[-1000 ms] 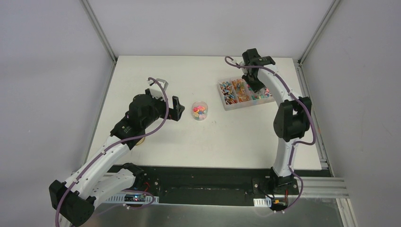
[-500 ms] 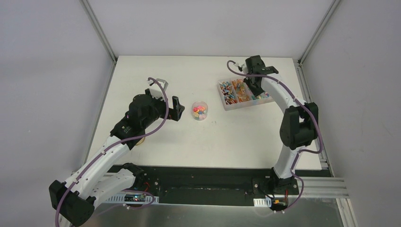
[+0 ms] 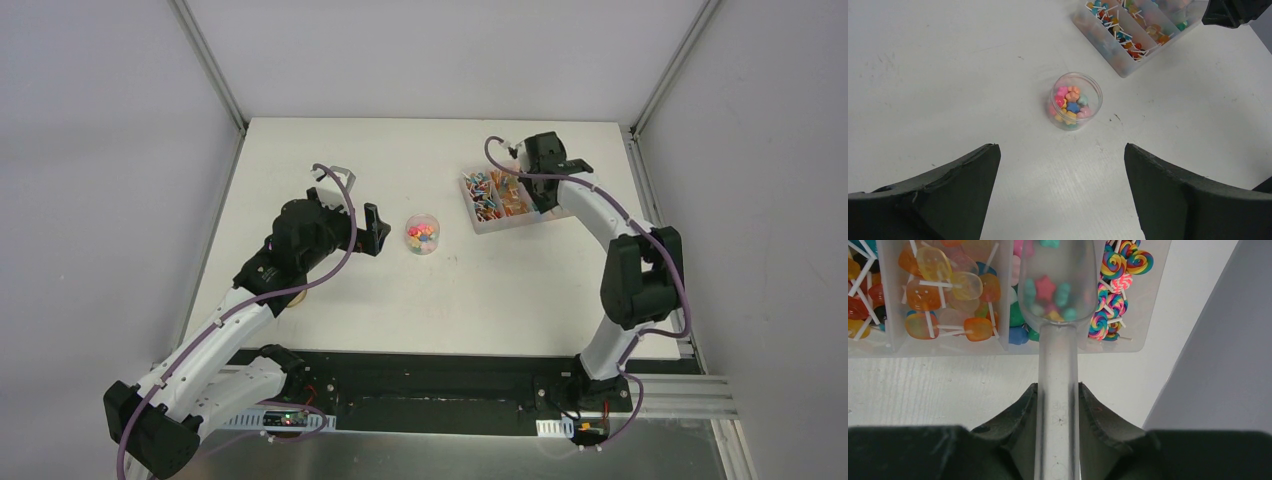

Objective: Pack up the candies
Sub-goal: Scoop the fake candies from the storage box.

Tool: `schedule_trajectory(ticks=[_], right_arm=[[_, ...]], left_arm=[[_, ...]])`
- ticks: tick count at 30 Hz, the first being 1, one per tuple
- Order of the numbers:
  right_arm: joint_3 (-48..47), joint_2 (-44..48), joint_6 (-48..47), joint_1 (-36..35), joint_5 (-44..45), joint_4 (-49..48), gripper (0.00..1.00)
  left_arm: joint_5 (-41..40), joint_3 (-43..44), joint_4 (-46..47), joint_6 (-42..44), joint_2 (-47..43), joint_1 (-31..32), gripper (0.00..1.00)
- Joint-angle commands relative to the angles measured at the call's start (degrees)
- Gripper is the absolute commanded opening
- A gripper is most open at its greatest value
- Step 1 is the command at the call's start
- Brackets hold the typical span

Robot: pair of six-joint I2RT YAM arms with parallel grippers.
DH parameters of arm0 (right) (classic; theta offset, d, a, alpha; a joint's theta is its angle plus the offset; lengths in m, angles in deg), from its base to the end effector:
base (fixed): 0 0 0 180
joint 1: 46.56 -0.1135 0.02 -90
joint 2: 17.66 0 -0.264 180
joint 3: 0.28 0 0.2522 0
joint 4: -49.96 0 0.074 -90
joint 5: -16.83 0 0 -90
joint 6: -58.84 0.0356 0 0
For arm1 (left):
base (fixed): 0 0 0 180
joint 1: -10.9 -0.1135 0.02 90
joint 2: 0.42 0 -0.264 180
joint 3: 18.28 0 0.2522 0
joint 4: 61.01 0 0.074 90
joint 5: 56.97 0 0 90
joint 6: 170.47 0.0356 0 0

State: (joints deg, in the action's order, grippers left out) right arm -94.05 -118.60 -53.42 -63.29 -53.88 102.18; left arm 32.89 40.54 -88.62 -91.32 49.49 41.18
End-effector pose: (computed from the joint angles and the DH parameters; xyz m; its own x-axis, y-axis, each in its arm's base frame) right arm 0.3626 0.0967 0.2486 -0.7209 -0.5900 -0.3635 -0.4146 0.7875 -0.4560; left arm 0.1753 -0.1023 0.3194 -0.3665 -0.0040 -0.9304 0.4411 0.8797 -0.1775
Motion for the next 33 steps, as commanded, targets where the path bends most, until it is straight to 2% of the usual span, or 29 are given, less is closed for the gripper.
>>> schedule_trajectory(ticks=[1,33], right_arm=[[3.5,2.0,1.4,0.1,-2.1,-2.4,0.0],[15.9,10.6,3.2,2.2,-1.1,-14.4,0.0]], left_arm=[[-1.3,-0.1,1.3,1.1,-0.9,-0.1,0.99],[-1.2,-0.3,1.3,1.1,-1.1,-0.1,0.99]])
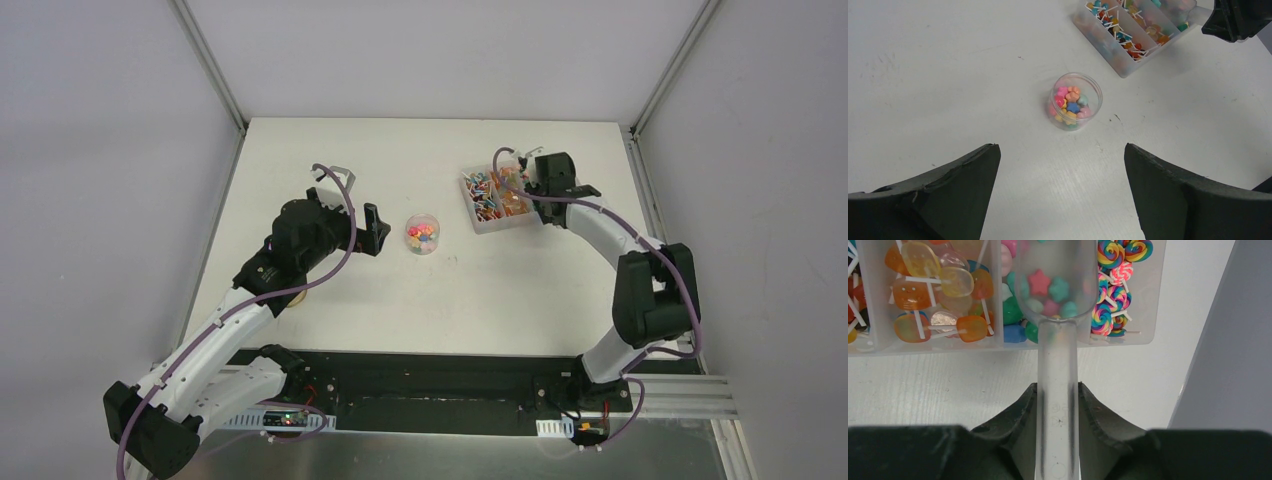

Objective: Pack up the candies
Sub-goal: Scoop the fake candies from the storage box.

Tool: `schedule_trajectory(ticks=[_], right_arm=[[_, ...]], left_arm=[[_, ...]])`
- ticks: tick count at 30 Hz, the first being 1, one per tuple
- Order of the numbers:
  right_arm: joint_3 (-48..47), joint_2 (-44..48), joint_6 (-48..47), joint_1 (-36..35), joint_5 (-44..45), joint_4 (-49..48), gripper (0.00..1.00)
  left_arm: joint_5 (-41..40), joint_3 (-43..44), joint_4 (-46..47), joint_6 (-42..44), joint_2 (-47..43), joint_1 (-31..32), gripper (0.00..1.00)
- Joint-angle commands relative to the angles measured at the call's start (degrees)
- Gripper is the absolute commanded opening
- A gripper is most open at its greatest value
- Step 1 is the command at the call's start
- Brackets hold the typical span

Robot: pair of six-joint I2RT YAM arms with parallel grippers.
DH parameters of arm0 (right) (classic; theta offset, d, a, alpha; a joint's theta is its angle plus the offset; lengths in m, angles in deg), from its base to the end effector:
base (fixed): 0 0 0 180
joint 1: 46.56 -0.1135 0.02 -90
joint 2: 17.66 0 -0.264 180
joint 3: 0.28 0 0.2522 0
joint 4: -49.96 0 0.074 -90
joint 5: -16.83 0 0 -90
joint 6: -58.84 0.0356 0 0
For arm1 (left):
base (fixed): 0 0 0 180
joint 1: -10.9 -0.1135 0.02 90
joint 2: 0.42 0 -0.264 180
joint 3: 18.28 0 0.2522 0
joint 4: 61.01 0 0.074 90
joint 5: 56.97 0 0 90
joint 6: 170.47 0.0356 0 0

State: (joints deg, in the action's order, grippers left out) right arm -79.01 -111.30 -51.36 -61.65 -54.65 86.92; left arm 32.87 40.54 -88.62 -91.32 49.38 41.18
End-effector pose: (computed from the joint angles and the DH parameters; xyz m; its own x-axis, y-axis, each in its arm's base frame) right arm 0.3380 0.0794 0.2273 -0.6929 -0.5259 -0.4932 -0.3162 0.8364 -0.4477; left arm 0.1750 -0.1021 0.3197 -0.3649 -0.0049 -0.9310 0.4411 0.8797 -0.1775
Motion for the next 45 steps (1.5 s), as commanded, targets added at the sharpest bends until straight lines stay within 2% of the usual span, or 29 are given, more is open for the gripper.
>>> schedule_trajectory(ticks=[1,23,34,36,45], right_arm=[[1.0,3.7,1.1,0.5,-0.1,0.7,0.0],[14.5,17.7,1.2,4.5,-6.8,-13.8,0.0],[14.5,23.0,1.2,4.4,-6.8,-13.7,0.0],[13.6,23.5,-2.4,4.3,-13.7,-12.7,0.0],[11.4,25.4,-6.3,2.2,-15.5,-9.1,0.0]], left_arm=[[-1.2,-0.2,1.3,1.1,-1.1,-0.1,0.99],[-1.1,-0.3,1.3,1.1,-1.3,-0.1,0.99],[-1.6,-0.5,1.3,1.1,-2.1,-0.1,0.99],[-1.7,-0.5,1.3,1.1,-2.3,-0.1,0.99],[-3.4,-0.6,1.3,1.2,-3.6,-0.1,0.99]])
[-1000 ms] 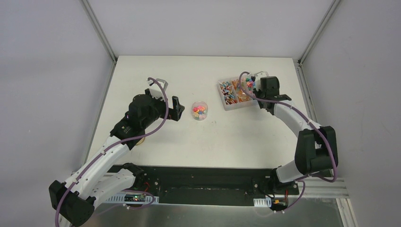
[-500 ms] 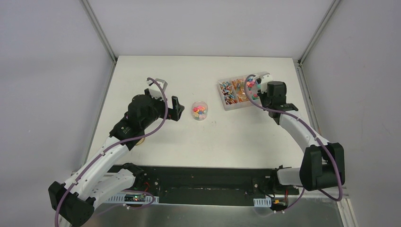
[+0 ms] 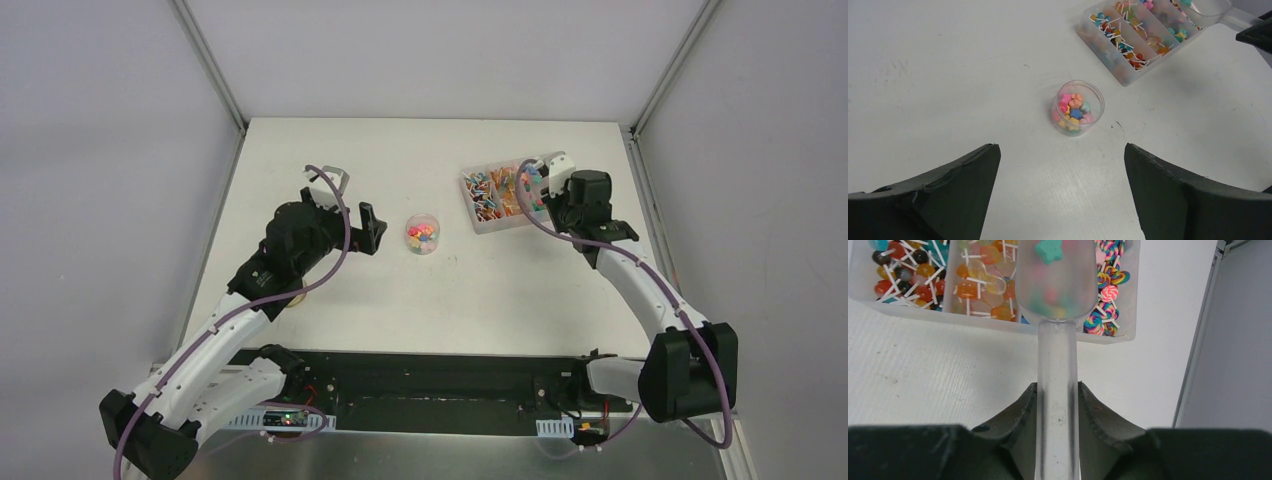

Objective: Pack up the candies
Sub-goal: Scoop the fake candies from the storage box, then place the fake candies in the packing bottle.

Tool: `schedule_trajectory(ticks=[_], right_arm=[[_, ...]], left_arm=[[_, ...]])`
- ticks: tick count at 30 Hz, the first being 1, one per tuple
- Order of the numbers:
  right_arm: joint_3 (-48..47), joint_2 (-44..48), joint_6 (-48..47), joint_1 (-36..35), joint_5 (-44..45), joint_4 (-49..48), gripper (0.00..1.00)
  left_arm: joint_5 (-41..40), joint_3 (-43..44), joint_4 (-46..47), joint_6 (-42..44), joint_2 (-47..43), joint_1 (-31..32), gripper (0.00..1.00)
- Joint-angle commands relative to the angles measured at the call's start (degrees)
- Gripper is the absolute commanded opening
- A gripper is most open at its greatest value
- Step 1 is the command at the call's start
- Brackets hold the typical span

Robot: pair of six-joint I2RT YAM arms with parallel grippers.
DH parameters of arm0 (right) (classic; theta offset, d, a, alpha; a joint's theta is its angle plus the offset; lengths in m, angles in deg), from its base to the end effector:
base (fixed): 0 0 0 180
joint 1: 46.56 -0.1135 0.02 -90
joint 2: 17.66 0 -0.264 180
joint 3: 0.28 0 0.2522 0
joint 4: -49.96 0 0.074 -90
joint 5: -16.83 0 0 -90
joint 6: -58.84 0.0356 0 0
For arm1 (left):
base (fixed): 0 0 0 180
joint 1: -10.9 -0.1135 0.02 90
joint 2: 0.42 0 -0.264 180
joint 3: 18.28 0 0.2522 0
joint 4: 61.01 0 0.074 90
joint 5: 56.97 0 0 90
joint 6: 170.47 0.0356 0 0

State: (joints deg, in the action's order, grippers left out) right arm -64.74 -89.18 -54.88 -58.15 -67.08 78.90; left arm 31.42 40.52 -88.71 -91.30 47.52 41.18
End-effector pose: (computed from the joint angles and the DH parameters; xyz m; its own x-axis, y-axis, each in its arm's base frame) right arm 0.2703 0.0516 0.2686 -0.4806 -0.5069 -0.7156 -0.3375 0.8601 -0.3825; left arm 0.1695 -0.0978 0.3253 -0.3361 -0.0213 -0.9416 0.4252 0.8886 -0.1718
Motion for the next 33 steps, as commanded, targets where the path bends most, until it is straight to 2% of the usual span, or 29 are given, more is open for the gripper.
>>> schedule_trajectory(ticks=[1,7,16,24,33], right_arm=[[-2.7,3.7,-3.6,-1.9,-3.8,-1.2,0.0],[-1.3,5.5,-9.5,-8.0,-2.5,-1.5,0.0],[-3.7,5.0,-13.6,-19.0,0.4,1.5,0.0],[-5.8,2.1,-17.0,-30.3,7.5,3.3,0.0],[-9.3,-5.1,-21.3,-40.1,19.7,5.8,0.0]], left_arm=[[-2.2,-0.6,1.4,1.2,-2.1,-0.1,0.99],[-4.4,-0.7,1.5,1.3,-3.3,-0.1,0.99],[-7.9,-1.3,1.8,1.0,-5.3,-0.1,0.99],[-7.9,-1.3,1.9,0.8,-4.7,-0.1,0.99],[-8.4,-1.3,1.8,0.7,-4.6,-0.1,0.99]])
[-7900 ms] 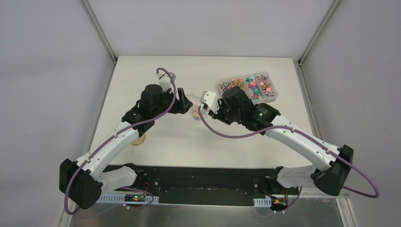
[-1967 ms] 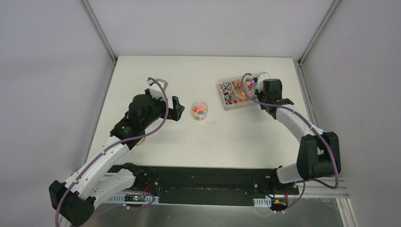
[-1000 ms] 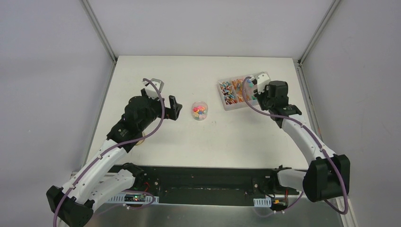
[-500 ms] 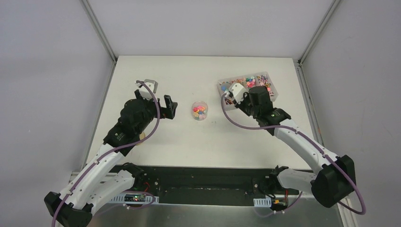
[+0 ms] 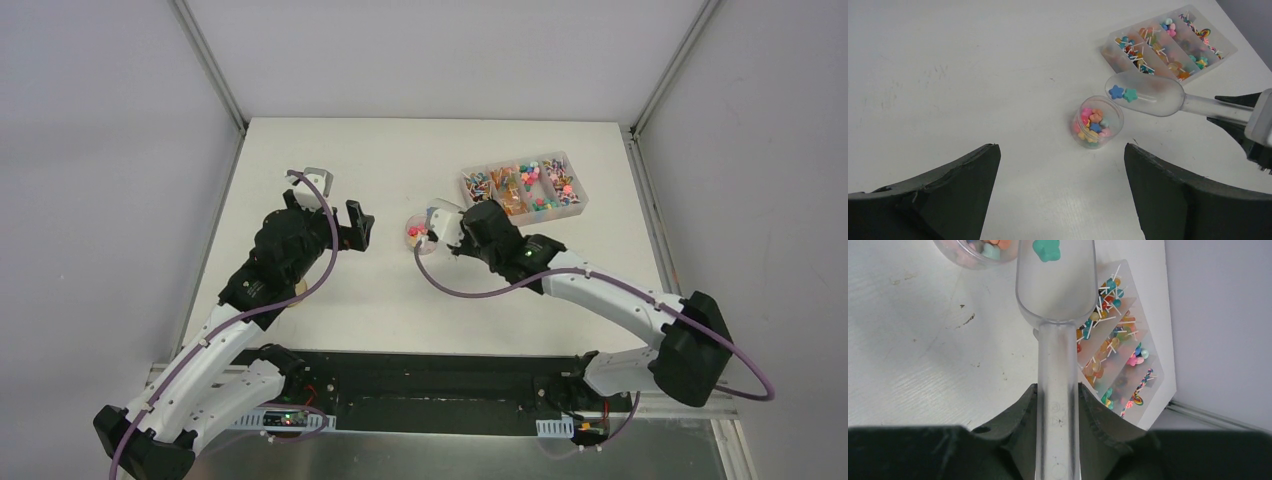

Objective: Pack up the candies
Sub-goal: Place the fake candies in the packing bottle.

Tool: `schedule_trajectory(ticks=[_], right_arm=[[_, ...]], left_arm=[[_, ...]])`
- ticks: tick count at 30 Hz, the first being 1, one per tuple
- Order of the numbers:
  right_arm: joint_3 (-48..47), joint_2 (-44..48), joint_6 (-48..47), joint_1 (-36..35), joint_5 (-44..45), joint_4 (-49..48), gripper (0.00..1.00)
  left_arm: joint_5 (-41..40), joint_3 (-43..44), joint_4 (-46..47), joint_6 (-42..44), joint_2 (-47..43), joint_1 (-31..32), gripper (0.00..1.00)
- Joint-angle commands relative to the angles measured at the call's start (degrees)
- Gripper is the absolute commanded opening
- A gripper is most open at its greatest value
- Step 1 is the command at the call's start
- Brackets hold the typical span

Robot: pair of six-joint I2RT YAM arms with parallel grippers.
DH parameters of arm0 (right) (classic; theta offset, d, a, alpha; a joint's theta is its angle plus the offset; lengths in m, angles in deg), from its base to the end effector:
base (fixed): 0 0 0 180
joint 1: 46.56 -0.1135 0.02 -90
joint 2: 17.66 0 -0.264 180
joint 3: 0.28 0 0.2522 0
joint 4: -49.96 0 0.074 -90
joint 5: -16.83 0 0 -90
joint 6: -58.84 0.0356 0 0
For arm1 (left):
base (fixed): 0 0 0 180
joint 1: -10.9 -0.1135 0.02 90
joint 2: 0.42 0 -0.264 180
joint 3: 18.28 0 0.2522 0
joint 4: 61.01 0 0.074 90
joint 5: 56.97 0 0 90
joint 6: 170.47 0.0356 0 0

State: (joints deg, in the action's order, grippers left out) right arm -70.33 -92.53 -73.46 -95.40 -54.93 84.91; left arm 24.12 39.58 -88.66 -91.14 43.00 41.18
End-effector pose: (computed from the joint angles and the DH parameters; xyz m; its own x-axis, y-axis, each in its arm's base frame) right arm 0.1961 0.2074 0.2782 0.0633 -0.8988 -0.4337 -0.6951 0.2722 -0.6654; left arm 0.1572 -0.0854 0.3329 -0.2621 -0.0588 -0.9633 0.3250 0.9344 -0.1455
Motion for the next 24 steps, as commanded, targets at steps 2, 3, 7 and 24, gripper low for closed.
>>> schedule_trajectory(ticks=[2,3,7,24], right_arm=[[-4.2,-3.1,-4.1,-4.7,10.4,-0.1,0.0],[-4.5,-3.8,-4.7,-5.5,11.5,0.0,0.0],[-4.7,-5.7,-7.0,-8.3,16.6,0.0,0.0],[-5.7,-3.0,-7.2,-10.2,16.2,2.2,0.0]], left_arm=[[-1.1,-0.3,1.8,0.6,-0.1,-0.1,0.99],[-1.1,-0.4,1.8,0.6,-0.1,-0.1,0.99],[-1.2,-0.4,1.8,0.6,-0.1,-0.1,0.99],[-1.6,-0.5,1.8,0.1,-0.3,-0.1,0.99]])
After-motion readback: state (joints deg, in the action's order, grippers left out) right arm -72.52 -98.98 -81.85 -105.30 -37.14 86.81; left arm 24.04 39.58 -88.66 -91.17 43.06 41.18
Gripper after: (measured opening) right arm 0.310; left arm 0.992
